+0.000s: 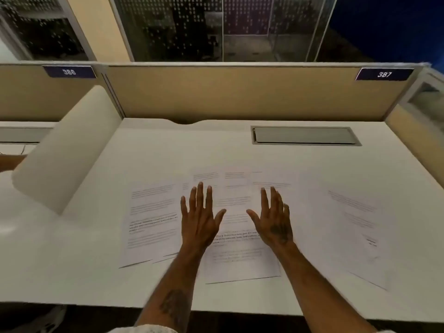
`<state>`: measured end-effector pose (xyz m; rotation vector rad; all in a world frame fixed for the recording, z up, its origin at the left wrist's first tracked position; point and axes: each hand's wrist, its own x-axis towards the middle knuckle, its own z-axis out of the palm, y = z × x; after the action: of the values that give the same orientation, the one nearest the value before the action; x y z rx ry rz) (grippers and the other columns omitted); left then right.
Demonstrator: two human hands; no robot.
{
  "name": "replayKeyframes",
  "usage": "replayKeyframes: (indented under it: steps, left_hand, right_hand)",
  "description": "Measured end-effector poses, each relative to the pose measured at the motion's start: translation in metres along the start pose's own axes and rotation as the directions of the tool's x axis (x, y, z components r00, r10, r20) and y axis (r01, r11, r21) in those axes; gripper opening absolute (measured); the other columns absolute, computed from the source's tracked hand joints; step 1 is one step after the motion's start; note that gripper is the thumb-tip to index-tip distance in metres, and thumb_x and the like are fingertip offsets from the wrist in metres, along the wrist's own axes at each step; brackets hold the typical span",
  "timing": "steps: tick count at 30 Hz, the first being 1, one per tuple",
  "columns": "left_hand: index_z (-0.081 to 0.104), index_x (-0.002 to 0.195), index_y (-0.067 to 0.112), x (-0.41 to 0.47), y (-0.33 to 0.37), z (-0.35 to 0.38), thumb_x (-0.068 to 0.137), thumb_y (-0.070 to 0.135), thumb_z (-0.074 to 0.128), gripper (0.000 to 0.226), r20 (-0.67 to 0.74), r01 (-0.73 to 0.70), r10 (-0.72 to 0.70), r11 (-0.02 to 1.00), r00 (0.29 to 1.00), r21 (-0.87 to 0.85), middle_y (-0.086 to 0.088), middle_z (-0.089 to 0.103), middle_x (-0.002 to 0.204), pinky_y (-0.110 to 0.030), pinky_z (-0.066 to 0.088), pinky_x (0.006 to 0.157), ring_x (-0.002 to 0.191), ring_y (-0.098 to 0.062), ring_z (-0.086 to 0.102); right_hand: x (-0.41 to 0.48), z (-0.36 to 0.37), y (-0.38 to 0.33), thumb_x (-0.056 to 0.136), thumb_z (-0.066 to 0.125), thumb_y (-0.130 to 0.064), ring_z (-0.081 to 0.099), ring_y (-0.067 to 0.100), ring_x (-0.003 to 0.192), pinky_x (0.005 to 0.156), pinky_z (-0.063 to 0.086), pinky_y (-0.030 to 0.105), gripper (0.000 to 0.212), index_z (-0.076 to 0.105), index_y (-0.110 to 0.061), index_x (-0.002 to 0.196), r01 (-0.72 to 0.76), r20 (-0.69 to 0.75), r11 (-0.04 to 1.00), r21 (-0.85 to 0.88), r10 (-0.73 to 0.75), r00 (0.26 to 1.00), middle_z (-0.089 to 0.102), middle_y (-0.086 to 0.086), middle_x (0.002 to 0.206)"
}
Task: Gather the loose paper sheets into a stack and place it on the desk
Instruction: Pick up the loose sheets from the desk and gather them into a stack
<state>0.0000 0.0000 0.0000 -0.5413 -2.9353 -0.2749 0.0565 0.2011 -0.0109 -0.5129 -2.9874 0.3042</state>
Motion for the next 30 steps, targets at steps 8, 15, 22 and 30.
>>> replayKeyframes:
  steps: [8,15,22,30]
  left_hand:
    - [0.041,0.15,0.013,-0.029,0.005,0.035,0.098,0.057,0.047,0.068,0.279,0.337,-0.308,0.94,0.91,-0.061,-0.009,0.048,0.15,-0.045,0.036,0.106,0.135,-0.029,0.045]
    - [0.044,0.144,0.013,-0.025,0.011,0.04,0.095,0.05,0.06,0.064,0.387,0.546,-0.448,0.815,0.806,-0.193,-0.009,0.054,0.14,-0.046,0.038,0.107,0.129,-0.028,0.05]
    - [0.069,0.116,0.012,-0.01,0.008,0.026,0.091,0.03,0.071,0.031,0.479,0.663,-0.465,0.594,0.745,-0.455,-0.007,0.075,0.114,-0.04,0.059,0.091,0.098,-0.025,0.072]
    - [0.068,0.124,0.014,0.014,-0.009,-0.004,0.093,0.019,0.072,0.031,0.536,0.535,-0.068,-0.035,0.841,-0.844,-0.01,0.08,0.114,-0.048,0.064,0.085,0.101,-0.031,0.078]
  right_hand:
    - [-0.015,0.022,0.008,0.095,0.049,-0.053,0.035,0.028,0.14,0.109,0.044,0.044,0.075,0.022,-0.015,0.154,-0.248,0.282,0.958,0.141,0.202,0.938,0.027,0.012,0.157]
    - [-0.016,0.027,0.004,0.09,0.068,-0.031,0.048,0.03,0.126,0.099,0.052,0.043,0.064,0.04,-0.011,0.144,-0.435,0.309,0.842,0.318,0.341,0.888,0.043,0.014,0.142]
    - [-0.005,0.018,0.001,0.093,0.064,-0.014,0.068,0.028,0.098,0.088,0.058,0.039,0.025,0.066,-0.003,0.115,-0.562,0.402,0.591,0.579,0.393,0.827,0.071,0.014,0.117]
    - [0.019,-0.034,0.022,0.094,0.066,-0.02,0.072,0.025,0.099,0.089,0.058,0.038,0.012,0.071,-0.011,0.101,-0.485,0.436,0.334,0.808,0.216,0.874,0.075,0.005,0.104]
